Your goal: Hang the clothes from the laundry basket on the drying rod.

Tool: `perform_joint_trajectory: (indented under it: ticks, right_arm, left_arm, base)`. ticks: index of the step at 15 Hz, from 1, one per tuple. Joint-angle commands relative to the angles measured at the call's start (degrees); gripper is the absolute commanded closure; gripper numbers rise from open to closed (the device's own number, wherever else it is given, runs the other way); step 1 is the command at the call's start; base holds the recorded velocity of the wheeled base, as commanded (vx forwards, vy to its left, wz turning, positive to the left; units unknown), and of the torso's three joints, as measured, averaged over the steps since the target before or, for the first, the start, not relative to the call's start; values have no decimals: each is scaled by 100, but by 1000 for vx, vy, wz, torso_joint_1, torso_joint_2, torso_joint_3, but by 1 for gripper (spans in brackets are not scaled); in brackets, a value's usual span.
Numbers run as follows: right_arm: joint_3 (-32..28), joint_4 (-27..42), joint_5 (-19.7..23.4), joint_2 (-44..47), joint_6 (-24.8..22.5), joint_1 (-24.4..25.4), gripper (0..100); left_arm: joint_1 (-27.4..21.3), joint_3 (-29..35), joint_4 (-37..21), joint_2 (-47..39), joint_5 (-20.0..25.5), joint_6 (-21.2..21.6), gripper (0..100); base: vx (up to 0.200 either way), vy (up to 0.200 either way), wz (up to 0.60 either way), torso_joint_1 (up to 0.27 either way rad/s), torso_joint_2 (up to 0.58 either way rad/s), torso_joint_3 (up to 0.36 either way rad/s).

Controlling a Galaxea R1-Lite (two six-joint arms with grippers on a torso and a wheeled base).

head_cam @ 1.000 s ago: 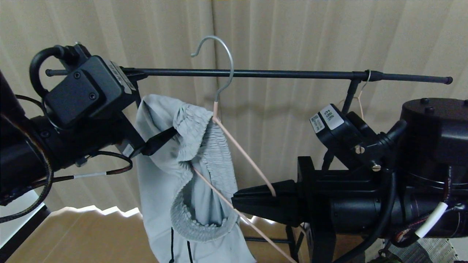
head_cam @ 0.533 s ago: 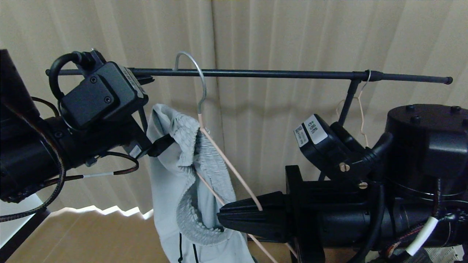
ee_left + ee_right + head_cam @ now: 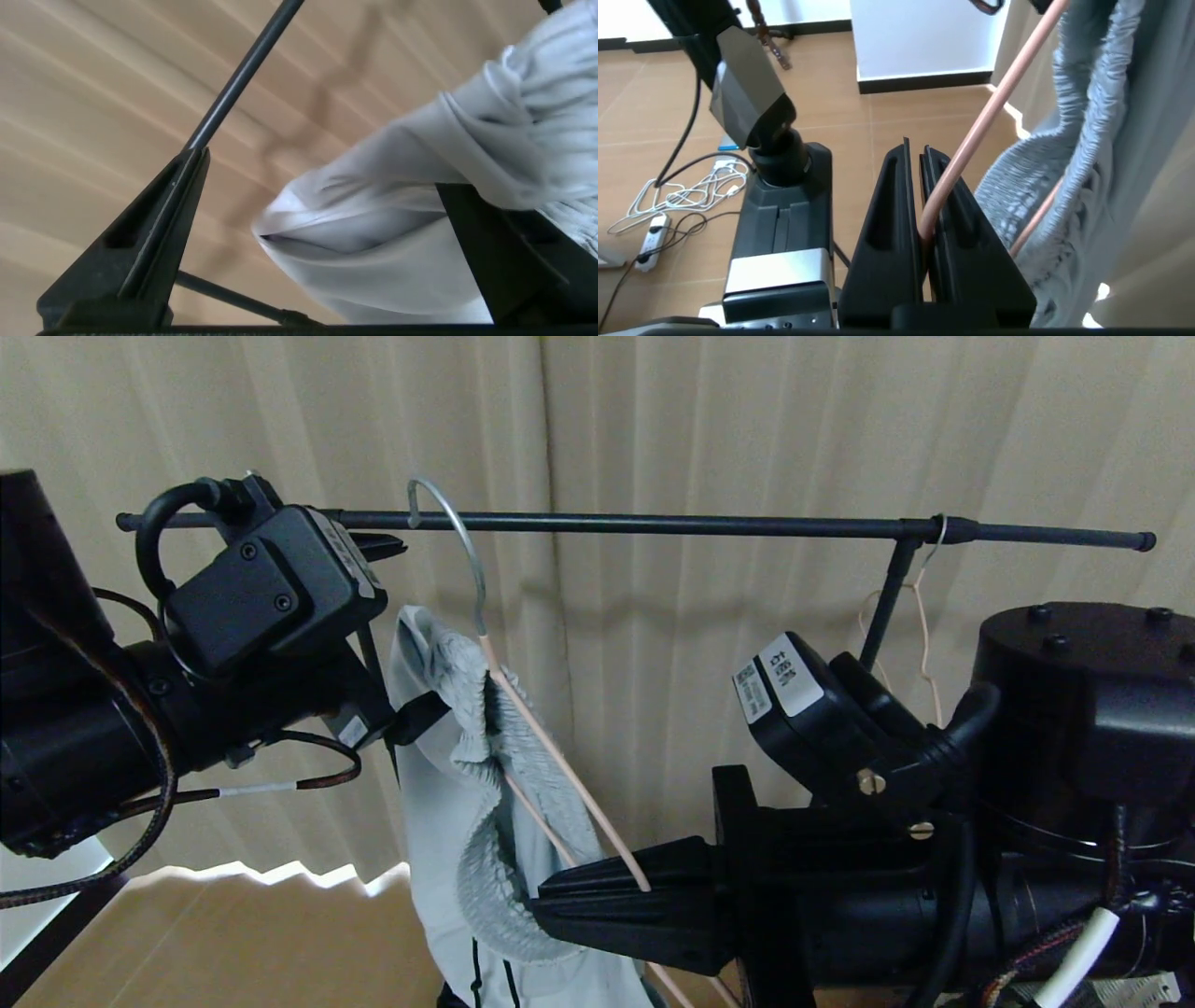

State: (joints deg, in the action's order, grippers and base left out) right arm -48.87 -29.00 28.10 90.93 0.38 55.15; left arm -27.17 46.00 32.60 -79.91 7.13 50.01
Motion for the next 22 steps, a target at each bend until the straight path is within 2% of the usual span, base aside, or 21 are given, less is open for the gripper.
perform_joint_trajectory:
  ticks: [1, 2, 3, 18, 19, 22]
  right_arm:
    - [-8, 0, 3, 13, 6, 31, 100]
    - [-8, 0, 3, 13, -3, 40, 100]
    - [-17, 0, 20, 13, 6, 40, 100]
    - [-70, 0, 29, -5, 15, 13, 100]
    - [-61, 0, 20, 4, 15, 5, 0]
    - [-61, -71, -15, 13, 6, -119, 0]
  left_arm:
    - [1, -3, 10, -7, 8, 0, 0]
    - [1, -12, 1, -7, 25, 0, 0]
    - [1, -12, 1, -7, 60, 0, 100]
    - [1, -117, 10, 2, 69, 0, 100]
    - [1, -143, 10, 10, 69, 0, 100]
    - [19, -135, 10, 28, 60, -8, 100]
  base:
    - [0, 0, 0, 0, 0, 0]
    - [0, 0, 0, 0, 0, 0]
    - [0, 0, 0, 0, 0, 0]
    - [0, 0, 0, 0, 0, 0]
    - [0, 0, 0, 0, 0, 0]
    - [0, 0, 0, 0, 0, 0]
